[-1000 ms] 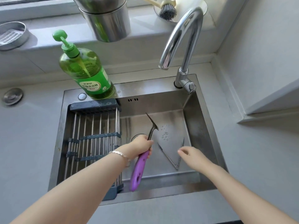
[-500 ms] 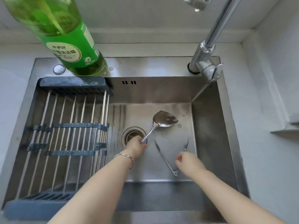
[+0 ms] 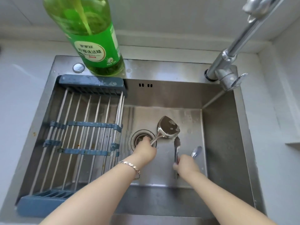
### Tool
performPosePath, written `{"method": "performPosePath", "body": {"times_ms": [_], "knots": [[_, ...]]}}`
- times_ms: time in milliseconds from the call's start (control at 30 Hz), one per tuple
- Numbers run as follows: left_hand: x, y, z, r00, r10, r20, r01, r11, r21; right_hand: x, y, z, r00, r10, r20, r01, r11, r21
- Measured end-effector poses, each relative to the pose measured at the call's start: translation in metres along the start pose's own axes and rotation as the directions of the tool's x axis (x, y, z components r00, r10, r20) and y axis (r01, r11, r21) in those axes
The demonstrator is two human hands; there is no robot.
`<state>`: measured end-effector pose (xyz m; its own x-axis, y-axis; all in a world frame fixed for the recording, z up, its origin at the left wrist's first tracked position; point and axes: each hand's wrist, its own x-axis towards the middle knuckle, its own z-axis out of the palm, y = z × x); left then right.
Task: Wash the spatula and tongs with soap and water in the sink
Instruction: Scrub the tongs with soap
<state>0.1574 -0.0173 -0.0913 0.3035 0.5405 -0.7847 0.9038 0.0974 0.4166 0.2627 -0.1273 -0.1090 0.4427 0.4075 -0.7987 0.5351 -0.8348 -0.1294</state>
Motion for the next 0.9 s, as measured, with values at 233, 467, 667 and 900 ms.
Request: {"method": "performPosePath", "body": {"times_ms": [233,467,667,900], "knots": [[-0.100,0.027,-0.040,0.933,0.337,0.122,-0.315,0.933,-0.173,-0.098,-0.047,-0.085,0.980,-0.200,-0.019,0.135,0.586,0.799],[-0.164,0.042,-0.122,0.836,0.489,-0.250,-0.501,0.865,0.020,-0.169,-0.104,-0.148,0.943,-0.329,-0.058,0.238,0.538,0.809],[-0.182,0.035,-0.189,0.828,0.396,-0.398,-0.404,0.912,0.068,-0.204,-0.171,-0.210,0.897,-0.379,-0.229,0.400,0.472,0.785],[-0.174,0.033,-0.233,0.882,0.292,-0.370,-0.312,0.950,0.004,-0.194,-0.275,-0.263,0.893,-0.449,-0.006,0.251,0.487,0.836]]}}
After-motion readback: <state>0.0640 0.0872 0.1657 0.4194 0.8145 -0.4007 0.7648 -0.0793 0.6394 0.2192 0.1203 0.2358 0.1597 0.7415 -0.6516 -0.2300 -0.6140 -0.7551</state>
